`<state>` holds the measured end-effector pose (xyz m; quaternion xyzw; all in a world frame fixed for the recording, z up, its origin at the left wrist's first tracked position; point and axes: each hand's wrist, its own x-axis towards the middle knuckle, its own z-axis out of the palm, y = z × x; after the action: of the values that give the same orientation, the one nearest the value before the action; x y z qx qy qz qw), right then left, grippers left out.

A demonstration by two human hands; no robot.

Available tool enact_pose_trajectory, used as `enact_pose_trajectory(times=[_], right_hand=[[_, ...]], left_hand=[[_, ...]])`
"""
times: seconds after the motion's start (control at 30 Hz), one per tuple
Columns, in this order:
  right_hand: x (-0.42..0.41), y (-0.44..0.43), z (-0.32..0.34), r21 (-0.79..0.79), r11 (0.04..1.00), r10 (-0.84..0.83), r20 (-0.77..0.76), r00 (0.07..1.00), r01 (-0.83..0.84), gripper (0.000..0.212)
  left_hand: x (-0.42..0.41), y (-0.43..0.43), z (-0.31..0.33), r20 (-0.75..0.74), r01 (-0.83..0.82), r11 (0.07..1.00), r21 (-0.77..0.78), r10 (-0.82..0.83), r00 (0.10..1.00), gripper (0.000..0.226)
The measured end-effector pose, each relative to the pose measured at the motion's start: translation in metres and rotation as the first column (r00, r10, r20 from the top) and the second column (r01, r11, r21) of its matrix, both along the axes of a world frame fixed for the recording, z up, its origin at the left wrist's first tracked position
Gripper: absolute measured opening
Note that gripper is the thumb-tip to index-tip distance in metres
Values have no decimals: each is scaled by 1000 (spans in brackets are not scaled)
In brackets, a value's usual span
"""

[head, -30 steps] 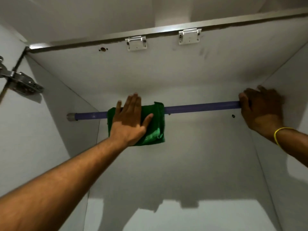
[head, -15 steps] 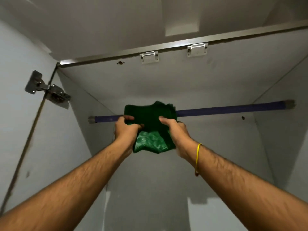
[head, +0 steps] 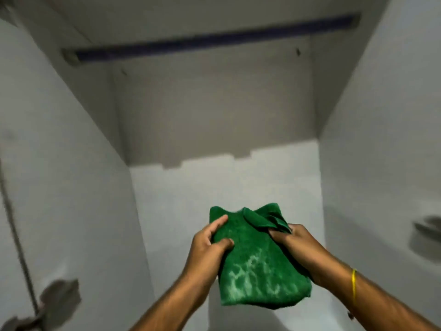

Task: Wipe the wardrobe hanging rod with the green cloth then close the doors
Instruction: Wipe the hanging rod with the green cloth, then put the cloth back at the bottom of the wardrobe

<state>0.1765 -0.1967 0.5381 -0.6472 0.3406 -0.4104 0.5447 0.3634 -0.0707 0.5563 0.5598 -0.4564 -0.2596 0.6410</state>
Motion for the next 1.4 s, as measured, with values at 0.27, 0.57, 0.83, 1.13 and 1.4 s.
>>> enact_pose_trajectory(times=[0.27,0.57,0.83,1.13,1.4], right_hand=[[-172,84,-261,362,879,-130,-446,886,311,22],[-327,177,-523,337,857,85,-838,539,390,48],[-406,178,-704,196,840,21,-943,331,506,25],[-363,212,-716,101,924,-21,-950,311,370,66],[-226,169,-522,-544,834,-438,-757,485,-95,76]], left_hand=[[-130,48,-303,-156,367,774,515,-336,929,77],[-322,106,-583,-459,625,512,589,-424,781,38],[-439,128,-766,-87,434,312,845,-721,688,93],[-384,142,-782,523,-33,580,814,-707,476,90],[-251,91,-545,910,-219,919,328,-245,335,80]])
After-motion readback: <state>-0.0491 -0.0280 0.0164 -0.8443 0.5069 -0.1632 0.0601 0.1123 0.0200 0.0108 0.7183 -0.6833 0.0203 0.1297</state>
